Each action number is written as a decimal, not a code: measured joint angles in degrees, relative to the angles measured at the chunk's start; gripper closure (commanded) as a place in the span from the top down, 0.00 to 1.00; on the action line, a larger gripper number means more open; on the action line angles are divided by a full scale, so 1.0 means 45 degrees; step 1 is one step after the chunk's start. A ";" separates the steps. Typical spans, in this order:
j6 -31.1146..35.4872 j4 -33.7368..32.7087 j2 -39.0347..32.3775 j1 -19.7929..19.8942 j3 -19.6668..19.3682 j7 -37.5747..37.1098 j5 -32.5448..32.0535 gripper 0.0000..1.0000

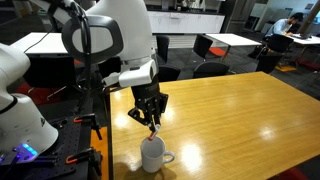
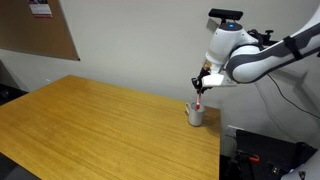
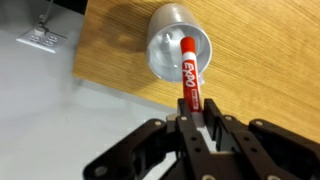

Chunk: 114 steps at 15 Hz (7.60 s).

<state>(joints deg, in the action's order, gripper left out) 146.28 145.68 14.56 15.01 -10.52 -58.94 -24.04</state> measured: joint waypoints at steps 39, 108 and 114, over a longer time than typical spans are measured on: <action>-0.2338 -0.0659 -0.1128 -0.2665 0.4736 0.1354 -0.0972 0.05; -0.6273 -0.3708 -0.1785 -0.3543 0.2824 0.5821 -0.1318 1.00; -0.6140 -0.3680 -0.1763 -0.3424 0.2692 0.8464 -0.0553 1.00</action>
<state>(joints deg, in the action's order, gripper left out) 118.65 129.12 6.63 -0.40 1.60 -20.85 -26.53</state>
